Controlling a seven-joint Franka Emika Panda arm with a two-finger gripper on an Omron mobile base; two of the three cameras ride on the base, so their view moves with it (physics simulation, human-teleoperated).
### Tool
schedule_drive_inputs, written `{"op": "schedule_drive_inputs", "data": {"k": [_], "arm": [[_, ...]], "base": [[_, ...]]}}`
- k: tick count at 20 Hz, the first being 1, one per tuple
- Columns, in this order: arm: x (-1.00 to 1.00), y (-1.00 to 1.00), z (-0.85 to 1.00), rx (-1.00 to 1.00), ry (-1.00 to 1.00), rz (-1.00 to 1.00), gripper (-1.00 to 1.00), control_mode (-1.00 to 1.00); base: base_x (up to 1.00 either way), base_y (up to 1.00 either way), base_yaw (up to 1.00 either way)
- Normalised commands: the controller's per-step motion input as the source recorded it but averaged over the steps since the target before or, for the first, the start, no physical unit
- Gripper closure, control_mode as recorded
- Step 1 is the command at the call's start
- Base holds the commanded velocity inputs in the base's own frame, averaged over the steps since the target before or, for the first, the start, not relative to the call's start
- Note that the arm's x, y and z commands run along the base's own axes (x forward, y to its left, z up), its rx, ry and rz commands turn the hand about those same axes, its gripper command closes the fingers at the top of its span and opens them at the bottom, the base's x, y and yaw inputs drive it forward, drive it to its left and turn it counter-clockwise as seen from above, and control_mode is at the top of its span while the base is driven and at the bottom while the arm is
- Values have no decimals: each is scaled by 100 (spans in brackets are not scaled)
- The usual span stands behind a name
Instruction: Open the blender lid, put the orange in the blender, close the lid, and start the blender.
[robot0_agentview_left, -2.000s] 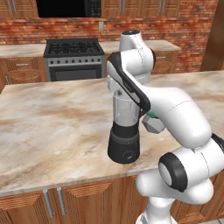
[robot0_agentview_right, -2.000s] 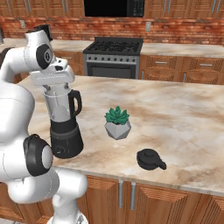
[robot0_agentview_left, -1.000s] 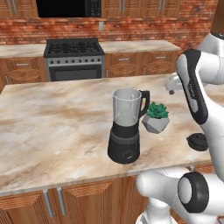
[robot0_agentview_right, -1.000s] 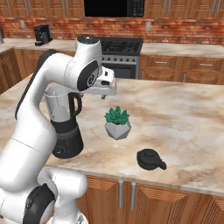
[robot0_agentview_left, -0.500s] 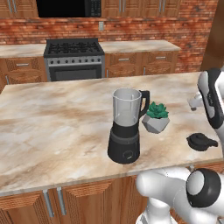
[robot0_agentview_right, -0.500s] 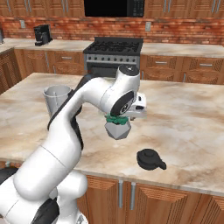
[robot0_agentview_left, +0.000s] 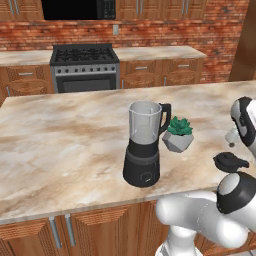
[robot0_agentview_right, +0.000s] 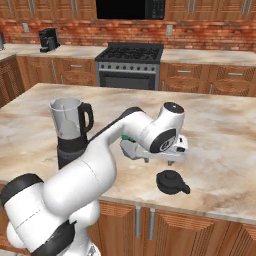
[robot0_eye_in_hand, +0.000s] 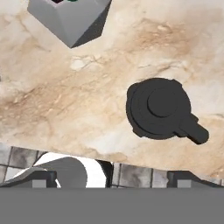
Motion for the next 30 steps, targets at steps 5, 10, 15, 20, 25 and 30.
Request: {"op": "schedule_drive_inputs", "data": {"k": [5,10,15,20,25,30], "arm": [[17,-6,-50,1,17,-5,-100,-100],[34,-30,-39,2,8,0,-100,-100],[45,-47,-31,5,6,0,-100,-100],[36,-25,-24,7,2,0,-100,-100],[19,-24,-27,6,2,0,-100,-100],[2,3,-32,0,3,0,-100,-100]], "base": [[0,0,0],[0,0,0],[0,0,0],[0,0,0],[0,0,0],[0,0,0]]}}
